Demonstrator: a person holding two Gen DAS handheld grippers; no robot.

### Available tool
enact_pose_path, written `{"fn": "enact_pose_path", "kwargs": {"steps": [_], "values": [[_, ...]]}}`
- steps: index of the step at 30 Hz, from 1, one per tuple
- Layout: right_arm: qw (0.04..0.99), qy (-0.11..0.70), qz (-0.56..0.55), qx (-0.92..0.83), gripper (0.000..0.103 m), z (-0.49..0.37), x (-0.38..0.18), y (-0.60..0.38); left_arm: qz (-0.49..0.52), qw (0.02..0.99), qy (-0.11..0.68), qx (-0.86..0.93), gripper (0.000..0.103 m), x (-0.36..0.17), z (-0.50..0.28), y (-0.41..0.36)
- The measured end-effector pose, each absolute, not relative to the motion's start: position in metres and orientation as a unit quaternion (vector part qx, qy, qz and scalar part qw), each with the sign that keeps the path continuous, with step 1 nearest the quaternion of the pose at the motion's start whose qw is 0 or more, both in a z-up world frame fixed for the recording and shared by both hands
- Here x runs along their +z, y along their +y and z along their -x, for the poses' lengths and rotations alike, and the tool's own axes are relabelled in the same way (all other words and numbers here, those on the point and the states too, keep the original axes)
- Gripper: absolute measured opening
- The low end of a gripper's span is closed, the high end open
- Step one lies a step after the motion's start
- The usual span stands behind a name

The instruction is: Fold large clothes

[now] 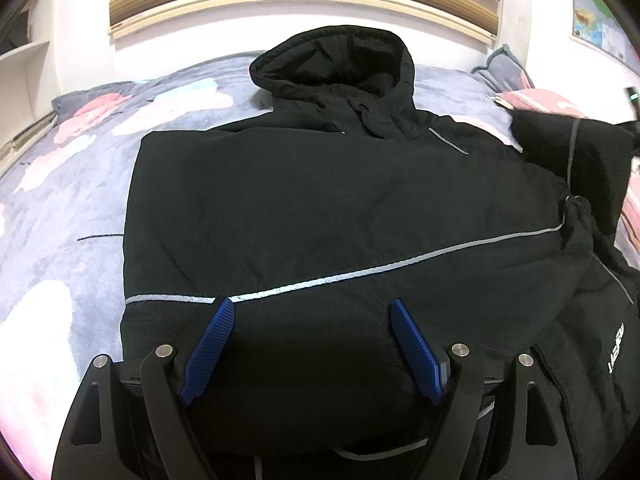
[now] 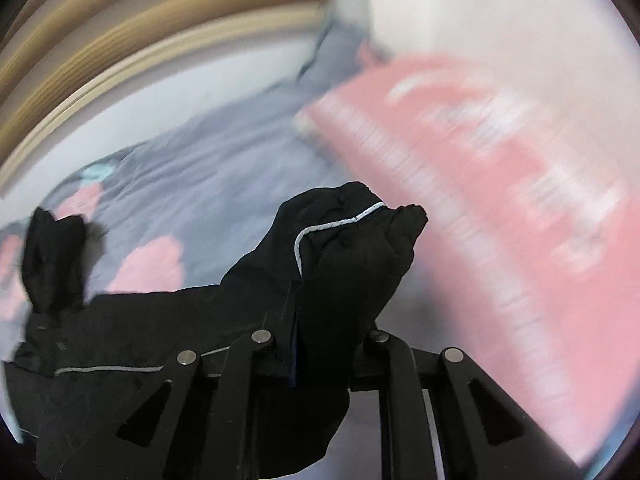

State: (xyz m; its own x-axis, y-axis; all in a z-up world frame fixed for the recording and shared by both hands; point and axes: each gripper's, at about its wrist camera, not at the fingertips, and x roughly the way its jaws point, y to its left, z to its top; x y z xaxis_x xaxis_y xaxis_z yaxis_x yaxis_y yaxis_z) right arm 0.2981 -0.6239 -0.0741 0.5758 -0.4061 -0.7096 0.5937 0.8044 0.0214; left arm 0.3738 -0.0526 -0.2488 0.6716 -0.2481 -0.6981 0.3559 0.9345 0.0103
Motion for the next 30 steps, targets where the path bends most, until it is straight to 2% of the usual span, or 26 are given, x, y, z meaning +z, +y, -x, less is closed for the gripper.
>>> {"fn": "enact_pose_path", "kwargs": {"steps": [4,10,12,15,17,18,19,20,21,22,23,25,30], "values": [[0.862,0.364,-0.101,-0.339,0.019,-0.255,-0.056,-0.661,-0.075,0.911,0.37,-0.164,0.082,-0.249,-0.375,-0.053],[0.818,0.416,-0.159,-0.363,0.019,-0.215,-0.113,-0.729,-0.076,0.911,0.37,-0.164,0.082,-0.25,-0.375,-0.053],[0.825,0.405,-0.187,-0.347,0.019,-0.205,-0.122,-0.74,-0.077,0.911,0.37,-0.164,0.082,-0.25,-0.376,-0.053],[0.837,0.386,-0.216,-0.323,0.026,-0.198,-0.119,-0.747,-0.076,0.911,0.37,-0.164,0.082,-0.25,-0.376,-0.053],[0.843,0.377,-0.25,-0.292,0.042,-0.198,-0.116,-0.752,-0.076,0.911,0.37,-0.164,0.082,-0.25,-0.376,-0.053],[0.846,0.369,-0.263,-0.282,0.057,-0.202,-0.115,-0.749,-0.076,0.911,0.37,-0.164,0.082,-0.25,-0.376,-0.053],[0.848,0.358,-0.278,-0.276,0.065,-0.2,-0.113,-0.752,-0.076,0.911,0.37,-0.164,0.082,-0.25,-0.376,-0.053],[0.845,0.351,-0.29,-0.28,0.065,-0.201,-0.113,-0.755,-0.076,0.911,0.37,-0.164,0.082,-0.25,-0.376,-0.053],[0.842,0.356,-0.289,-0.284,0.062,-0.204,-0.115,-0.754,-0.076,0.912,0.369,-0.164,0.082,-0.25,-0.376,-0.053],[0.838,0.368,-0.273,-0.295,0.037,-0.211,-0.118,-0.751,-0.076,0.911,0.369,-0.164,0.082,-0.251,-0.376,-0.053],[0.835,0.38,-0.253,-0.307,0.026,-0.216,-0.119,-0.745,-0.076,0.912,0.369,-0.164,0.082,-0.251,-0.376,-0.053],[0.842,0.386,-0.222,-0.305,0.019,-0.219,-0.115,-0.726,-0.076,0.912,0.369,-0.164,0.082,-0.251,-0.376,-0.053],[0.874,0.388,-0.178,-0.234,0.017,-0.233,-0.083,-0.651,-0.078,0.91,0.372,-0.164,0.082,-0.251,-0.377,-0.053]]}}
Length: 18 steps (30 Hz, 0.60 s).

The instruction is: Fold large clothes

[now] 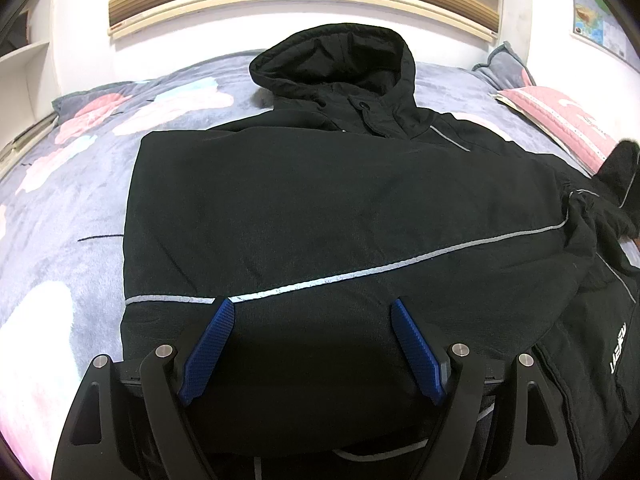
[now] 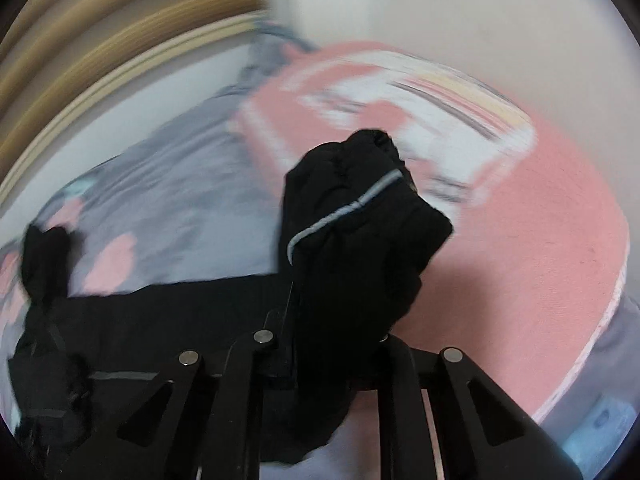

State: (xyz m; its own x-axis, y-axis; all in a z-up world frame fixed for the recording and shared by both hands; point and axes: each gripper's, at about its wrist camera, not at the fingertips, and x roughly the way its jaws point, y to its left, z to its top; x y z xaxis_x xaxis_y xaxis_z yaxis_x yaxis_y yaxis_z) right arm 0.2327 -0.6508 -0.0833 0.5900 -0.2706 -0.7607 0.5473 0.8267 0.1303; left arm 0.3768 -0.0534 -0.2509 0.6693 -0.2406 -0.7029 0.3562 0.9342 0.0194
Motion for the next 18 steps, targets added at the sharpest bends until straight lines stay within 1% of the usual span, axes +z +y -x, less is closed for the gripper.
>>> {"fn": "enact_pose_path", "kwargs": {"steps": [3,6,10,14,18], "values": [[0.886,0.398,-0.145,-0.187,0.017,-0.254,-0.058,-0.588,-0.083,0.905,0.384,-0.164,0.082,-0.247,-0.379,-0.055],[0.899,0.403,-0.1,-0.139,0.017,-0.275,-0.034,-0.513,-0.08,0.902,0.389,-0.169,0.082,-0.228,-0.375,-0.053],[0.912,0.403,-0.042,-0.065,0.017,-0.297,-0.003,-0.405,-0.043,0.907,0.371,-0.193,0.082,-0.191,-0.356,-0.039],[0.921,0.391,-0.011,-0.001,0.017,-0.316,0.02,-0.308,-0.036,0.917,0.346,-0.196,0.082,-0.159,-0.333,-0.02],[0.923,0.381,0.003,0.057,0.017,-0.331,0.024,-0.224,-0.023,0.924,0.325,-0.199,0.082,-0.14,-0.315,0.003]]}}
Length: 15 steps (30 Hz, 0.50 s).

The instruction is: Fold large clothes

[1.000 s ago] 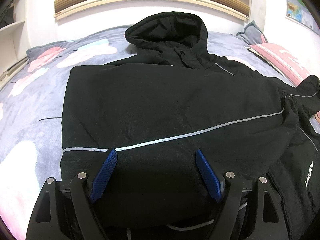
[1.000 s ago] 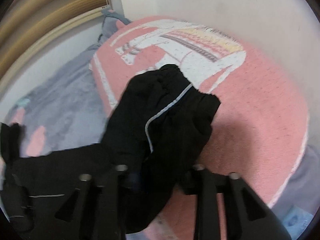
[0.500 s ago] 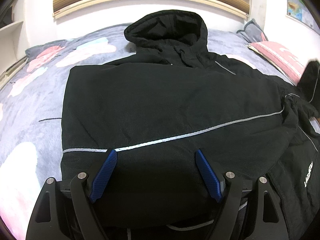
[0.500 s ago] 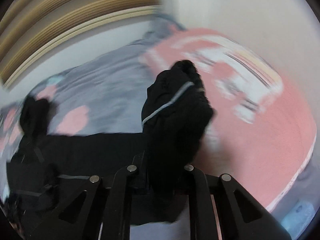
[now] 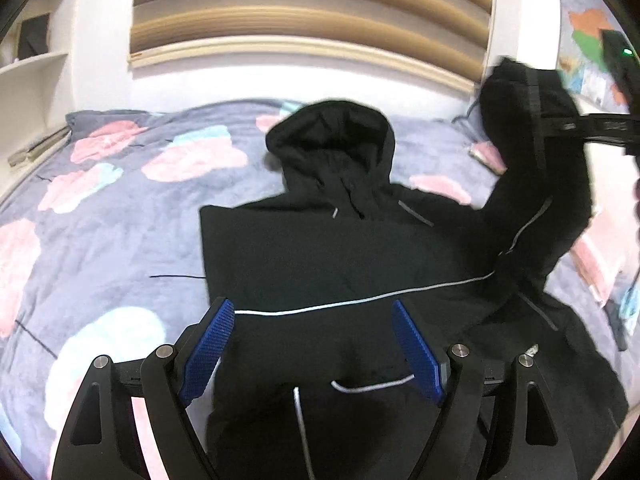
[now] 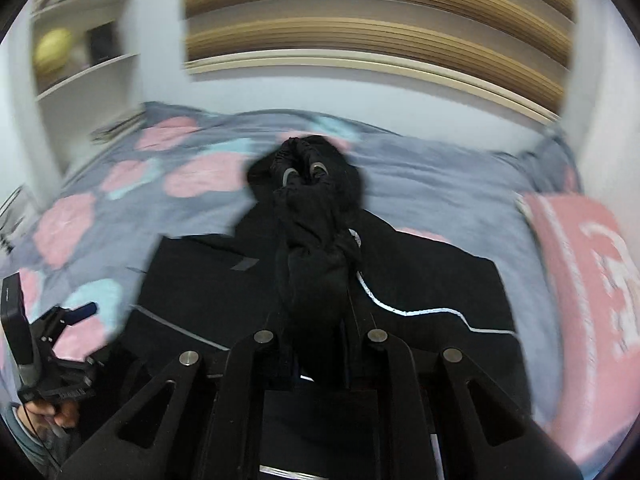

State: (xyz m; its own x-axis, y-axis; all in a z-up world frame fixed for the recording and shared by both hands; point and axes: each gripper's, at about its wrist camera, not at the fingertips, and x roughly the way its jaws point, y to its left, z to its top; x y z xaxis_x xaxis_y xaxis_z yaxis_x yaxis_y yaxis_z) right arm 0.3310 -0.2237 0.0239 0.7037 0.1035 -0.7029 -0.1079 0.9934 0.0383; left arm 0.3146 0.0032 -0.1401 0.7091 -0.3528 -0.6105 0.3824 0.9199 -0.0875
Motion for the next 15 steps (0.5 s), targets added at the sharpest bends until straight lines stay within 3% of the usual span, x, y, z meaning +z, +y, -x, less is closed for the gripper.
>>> {"fn": "enact_pose_path", "kwargs": {"steps": [6,8,10,12,15], "values": [[0.905,0.408,0.005,0.119,0.018,-0.357,-0.013,-0.124,-0.014,0.928,0.317,-0.193,0.082,-0.133,-0.294,0.04],[0.892,0.432,0.002,0.132,0.024,-0.365,-0.035,-0.101,-0.014,0.93,0.315,-0.189,0.082,-0.132,-0.289,0.052],[0.878,0.453,-0.017,0.152,0.044,-0.365,-0.053,-0.096,-0.013,0.928,0.321,-0.19,0.082,-0.134,-0.29,0.062],[0.869,0.46,-0.047,0.178,0.053,-0.364,-0.064,-0.1,-0.009,0.925,0.329,-0.19,0.082,-0.137,-0.292,0.068],[0.872,0.45,-0.058,0.183,0.057,-0.358,-0.062,-0.119,0.007,0.917,0.344,-0.204,0.082,-0.144,-0.3,0.071]]}}
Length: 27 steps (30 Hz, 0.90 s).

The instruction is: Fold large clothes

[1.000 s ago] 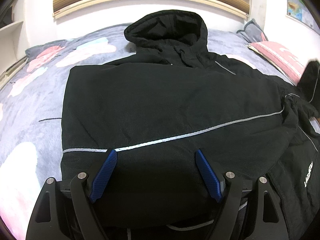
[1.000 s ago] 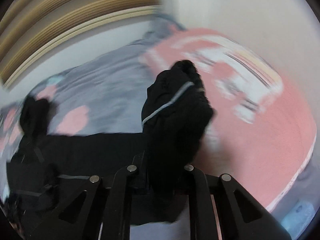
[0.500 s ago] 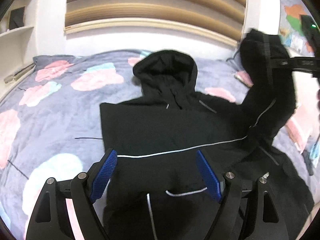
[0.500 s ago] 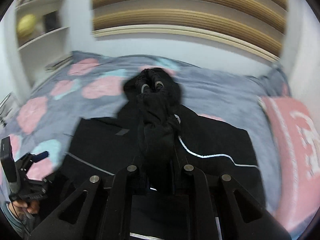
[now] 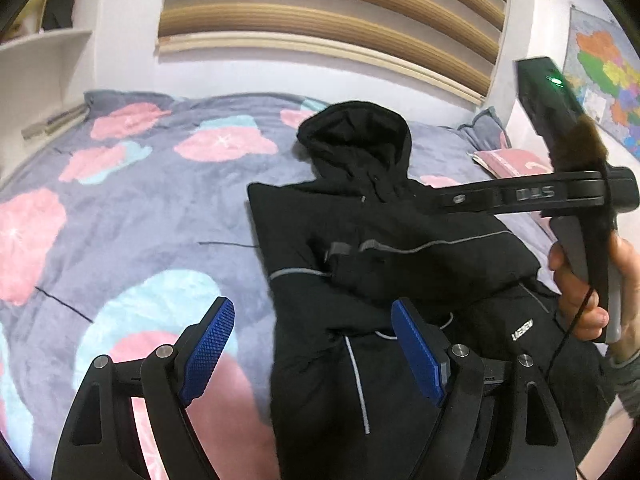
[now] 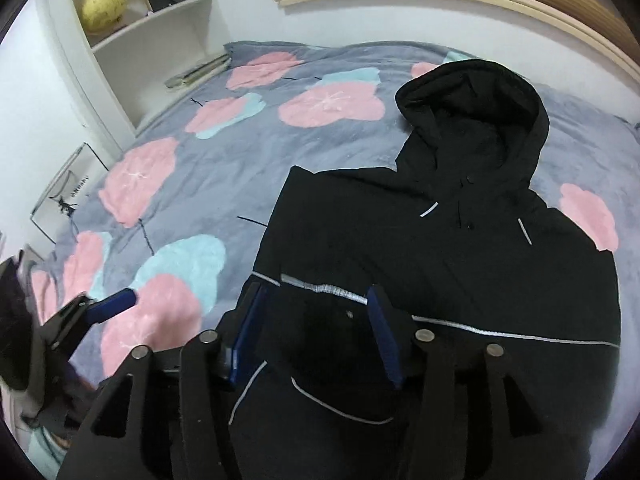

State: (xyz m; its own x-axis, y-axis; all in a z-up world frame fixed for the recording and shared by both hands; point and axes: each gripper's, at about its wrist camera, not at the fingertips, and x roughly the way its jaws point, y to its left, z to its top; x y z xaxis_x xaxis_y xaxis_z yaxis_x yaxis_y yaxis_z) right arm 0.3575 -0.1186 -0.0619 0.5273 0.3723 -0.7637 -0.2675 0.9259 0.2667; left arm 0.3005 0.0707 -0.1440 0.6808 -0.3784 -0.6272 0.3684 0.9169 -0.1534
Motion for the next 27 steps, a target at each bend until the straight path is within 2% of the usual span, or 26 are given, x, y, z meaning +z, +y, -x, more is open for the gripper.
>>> {"fn": "enact_pose_path", "kwargs": {"steps": [6,14,15,16,17,23,25,27], "values": [[0.891,0.445,-0.023,0.084,0.058,-0.347,-0.065,-0.199,0.035,0.897,0.375,-0.233,0.082,-0.158,-0.331,0.051],[0.859,0.506,-0.079,-0.009,0.058,-0.337,-0.143,-0.313,0.091,0.863,0.442,-0.225,0.082,-0.19,-0.415,0.014],[0.858,0.507,-0.08,-0.013,0.058,-0.335,-0.147,-0.318,0.1,0.854,0.456,-0.228,0.068,-0.198,-0.424,0.008],[0.858,0.508,-0.081,-0.018,0.058,-0.334,-0.15,-0.324,0.105,0.849,0.464,-0.231,0.046,-0.203,-0.429,0.004],[0.857,0.508,-0.081,-0.023,0.058,-0.334,-0.151,-0.327,0.11,0.841,0.475,-0.234,0.029,-0.209,-0.434,-0.001],[0.873,0.48,-0.08,-0.033,0.058,-0.336,-0.13,-0.338,0.145,0.874,0.398,-0.238,0.023,-0.164,-0.414,0.022],[0.873,0.48,-0.078,-0.032,0.058,-0.34,-0.133,-0.336,0.136,0.877,0.404,-0.223,0.023,-0.16,-0.413,0.029],[0.86,0.505,-0.066,-0.035,0.058,-0.35,-0.156,-0.329,0.112,0.862,0.447,-0.21,0.023,-0.178,-0.423,0.03]]}}
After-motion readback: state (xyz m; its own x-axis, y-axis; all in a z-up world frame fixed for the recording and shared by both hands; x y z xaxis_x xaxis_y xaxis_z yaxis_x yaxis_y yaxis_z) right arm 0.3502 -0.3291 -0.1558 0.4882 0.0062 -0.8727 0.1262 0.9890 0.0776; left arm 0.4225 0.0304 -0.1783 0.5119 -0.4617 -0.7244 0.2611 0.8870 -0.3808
